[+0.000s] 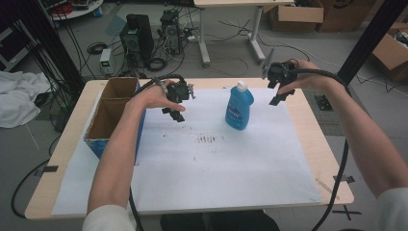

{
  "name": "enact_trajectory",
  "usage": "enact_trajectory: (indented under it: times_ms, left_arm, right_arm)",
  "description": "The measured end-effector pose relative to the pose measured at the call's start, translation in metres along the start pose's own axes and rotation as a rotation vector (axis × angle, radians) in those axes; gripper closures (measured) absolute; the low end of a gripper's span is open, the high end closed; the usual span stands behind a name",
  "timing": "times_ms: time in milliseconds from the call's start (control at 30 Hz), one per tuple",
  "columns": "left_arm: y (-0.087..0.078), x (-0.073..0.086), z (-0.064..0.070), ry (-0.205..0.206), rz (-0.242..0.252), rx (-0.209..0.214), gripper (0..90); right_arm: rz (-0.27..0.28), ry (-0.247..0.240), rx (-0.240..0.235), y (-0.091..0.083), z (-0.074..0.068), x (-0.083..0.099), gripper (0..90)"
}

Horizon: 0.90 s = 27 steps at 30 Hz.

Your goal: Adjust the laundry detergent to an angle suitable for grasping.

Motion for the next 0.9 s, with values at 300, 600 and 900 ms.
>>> enact_trajectory:
  times_ms: [300,600,900]
  left_arm:
    - [-0.004,0.001,-0.001,-0.011,0.008,-0.013,18.4]
    - [-0.007,-0.003,0.004,-0.017,-0.007,-0.009,18.4]
    - [-0.011,-0.003,0.006,-0.008,-0.003,-0.009,18.4]
  right_arm:
    - [0.016,-0.002,0.000,0.002,-0.002,0.001,21.2]
    - [0.032,0.005,0.011,-0.004,-0.006,0.004,21.1]
    - [0.030,0.007,0.020,-0.005,-0.009,0.000,20.9]
Point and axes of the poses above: each handheld gripper's, and its own axes: y roughly forward along the jaws, x roughly out of its underside, z roughly to its right, the point moved 6 cm from there along y, roughly forward along the jaws, and after that the axes turned 11 degrees about z, right-handed, at the moved point
